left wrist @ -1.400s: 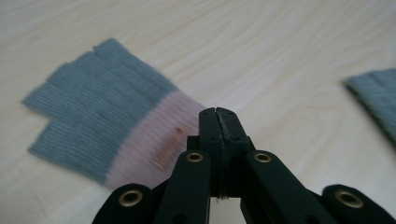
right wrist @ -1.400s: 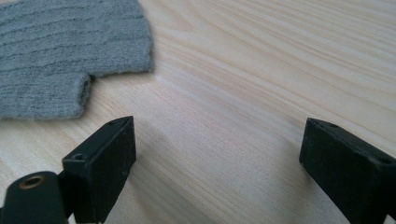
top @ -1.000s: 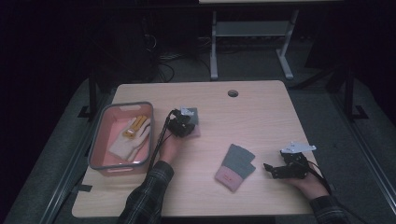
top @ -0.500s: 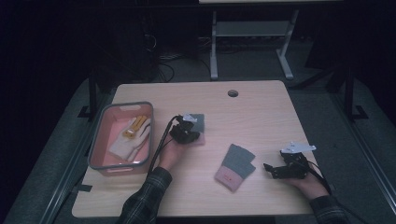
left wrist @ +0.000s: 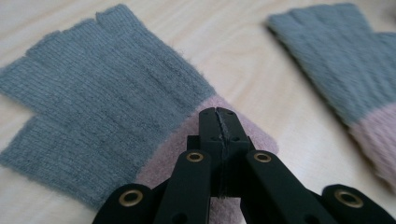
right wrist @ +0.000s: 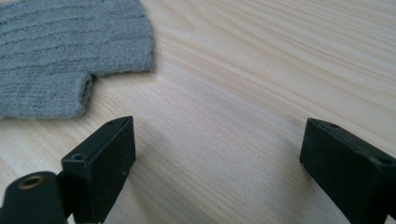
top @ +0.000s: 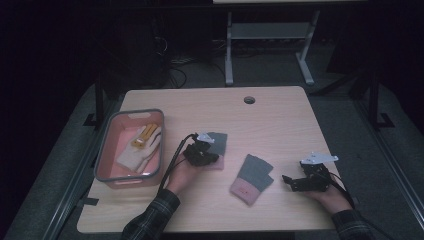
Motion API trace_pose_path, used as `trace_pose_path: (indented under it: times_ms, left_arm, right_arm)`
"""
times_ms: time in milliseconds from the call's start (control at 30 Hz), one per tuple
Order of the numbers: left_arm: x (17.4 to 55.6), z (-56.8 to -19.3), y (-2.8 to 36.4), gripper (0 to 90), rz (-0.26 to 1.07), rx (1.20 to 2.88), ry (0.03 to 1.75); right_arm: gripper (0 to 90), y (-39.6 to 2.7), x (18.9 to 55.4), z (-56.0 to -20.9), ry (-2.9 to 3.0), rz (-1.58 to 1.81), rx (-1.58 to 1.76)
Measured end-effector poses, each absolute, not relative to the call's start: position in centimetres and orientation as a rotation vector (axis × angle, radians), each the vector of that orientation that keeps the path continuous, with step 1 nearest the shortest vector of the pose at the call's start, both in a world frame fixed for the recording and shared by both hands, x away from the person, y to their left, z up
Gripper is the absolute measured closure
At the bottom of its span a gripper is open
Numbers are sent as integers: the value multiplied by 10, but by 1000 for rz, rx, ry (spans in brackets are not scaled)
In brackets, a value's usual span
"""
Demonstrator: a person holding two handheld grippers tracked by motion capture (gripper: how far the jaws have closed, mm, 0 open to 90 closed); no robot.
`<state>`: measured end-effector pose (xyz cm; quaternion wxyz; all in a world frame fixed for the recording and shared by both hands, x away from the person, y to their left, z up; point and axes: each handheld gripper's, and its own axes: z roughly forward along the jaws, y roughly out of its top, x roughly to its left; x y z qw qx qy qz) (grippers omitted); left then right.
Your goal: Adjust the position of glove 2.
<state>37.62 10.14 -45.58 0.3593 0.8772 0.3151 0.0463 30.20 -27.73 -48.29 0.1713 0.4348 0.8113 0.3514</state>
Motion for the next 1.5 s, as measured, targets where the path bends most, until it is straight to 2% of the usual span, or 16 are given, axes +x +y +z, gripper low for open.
trace_pose_path:
  times_ms: [400,567,767,933,1033,1400,1500]
  left_arm:
    - [344,-454,98,896,36,2329,679]
    - [336,-450,98,894,47,2339,654]
    - [357,-438,101,892,127,2283,731]
    - [375,-445,96,893,152,2280,780]
    - [386,-459,88,894,121,2296,793]
    - [383,-460,70,894,83,2292,726]
    - [382,-455,73,846,105,2276,737]
  right_arm:
    - [100,-277,302,-483,2303,998,1235]
    - [100,-277,302,-483,2303,998,1235]
    - [100,-277,302,-483,2303,998,1236]
    - [100,-277,302,-483,2303,998,1237]
    - [100,-277,302,-483,2303,998,1236]
    - [100,-277,302,-483,2303,998,1235]
    - [100,-277,302,-483,2303,998,1236]
